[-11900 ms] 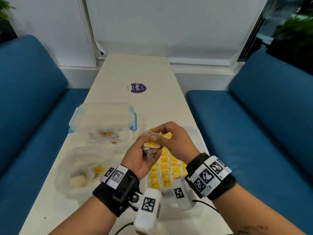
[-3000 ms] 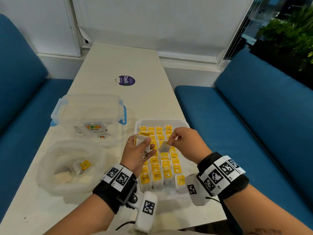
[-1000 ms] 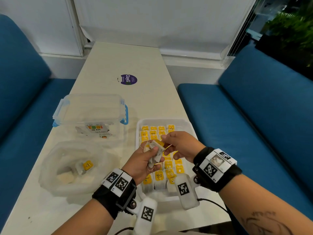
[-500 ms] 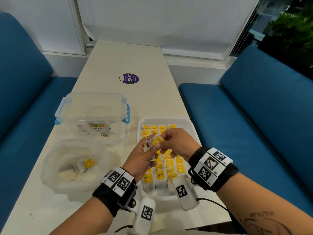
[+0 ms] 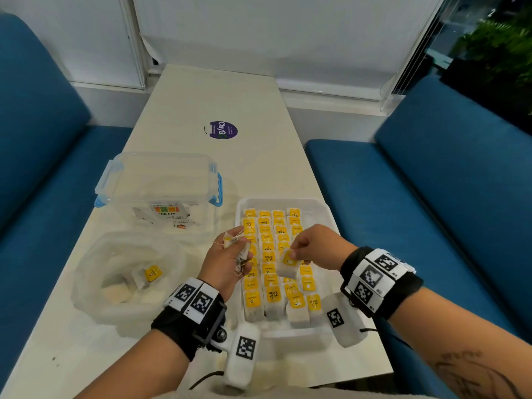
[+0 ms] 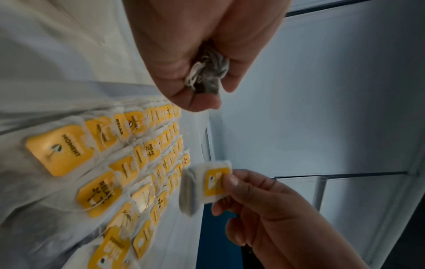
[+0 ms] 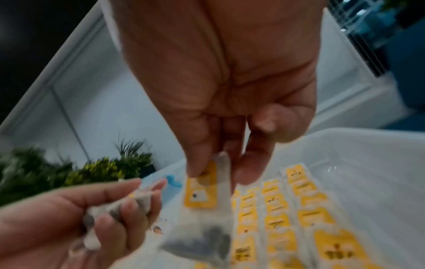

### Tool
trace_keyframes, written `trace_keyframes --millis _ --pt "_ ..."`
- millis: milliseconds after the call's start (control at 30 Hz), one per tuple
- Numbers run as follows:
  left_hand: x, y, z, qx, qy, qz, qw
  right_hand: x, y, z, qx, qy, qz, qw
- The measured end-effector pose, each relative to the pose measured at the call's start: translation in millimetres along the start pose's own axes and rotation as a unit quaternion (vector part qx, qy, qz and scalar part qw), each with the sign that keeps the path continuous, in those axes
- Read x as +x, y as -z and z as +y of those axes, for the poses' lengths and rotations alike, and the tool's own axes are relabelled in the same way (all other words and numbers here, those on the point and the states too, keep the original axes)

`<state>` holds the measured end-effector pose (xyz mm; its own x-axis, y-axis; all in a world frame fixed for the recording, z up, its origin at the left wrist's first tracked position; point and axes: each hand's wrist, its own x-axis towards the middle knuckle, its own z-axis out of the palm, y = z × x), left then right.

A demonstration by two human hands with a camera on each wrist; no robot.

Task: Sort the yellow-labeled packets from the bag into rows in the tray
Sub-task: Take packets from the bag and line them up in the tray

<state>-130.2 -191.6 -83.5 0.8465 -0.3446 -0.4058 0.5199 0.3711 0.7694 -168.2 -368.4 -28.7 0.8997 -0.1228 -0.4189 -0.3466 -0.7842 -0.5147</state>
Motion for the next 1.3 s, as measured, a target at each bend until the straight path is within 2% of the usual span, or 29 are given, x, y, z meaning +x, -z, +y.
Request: trace_keyframes --millis 67,200,367,467,667,833,1000,1067,1300 --pt "0 1 -1 0.002 0.001 0.002 1.000 1 -2 2 -0.020 -0.005 -0.028 0.999" --pt "0 1 -2 0.002 0.007 0.002 1.000 1 -18 1 -0.067 -0.017 -0.143 0.987" --pt "1 3 0 -0.004 0.008 -0.007 1.000 5 -45 3 -0.153 -0.019 -0.256 0.954" --pt "1 4 -1 -0.004 0.011 -0.010 1.000 6 -55 -1 -0.206 -0.027 -0.294 0.933" --pt "-1 5 -3 0.016 0.022 -0.018 0.999 20 -69 -9 -0.354 0.006 -0.257 0.899" --pt "-1 7 -3 0.015 0.028 -0.019 0.999 29 -66 -10 -0.356 0.024 -0.213 0.909" --pt "0 9 -3 0.014 0.031 -0.018 0.999 27 -64 -9 -0.347 0.022 -0.231 0.909" --pt "1 8 -4 0.013 0.032 -0.022 0.999 27 -66 -7 -0.339 0.024 -0.207 0.917" --pt "3 4 -7 0.015 0.036 -0.035 0.999 27 -72 -12 -0.364 0.020 -0.189 0.912"
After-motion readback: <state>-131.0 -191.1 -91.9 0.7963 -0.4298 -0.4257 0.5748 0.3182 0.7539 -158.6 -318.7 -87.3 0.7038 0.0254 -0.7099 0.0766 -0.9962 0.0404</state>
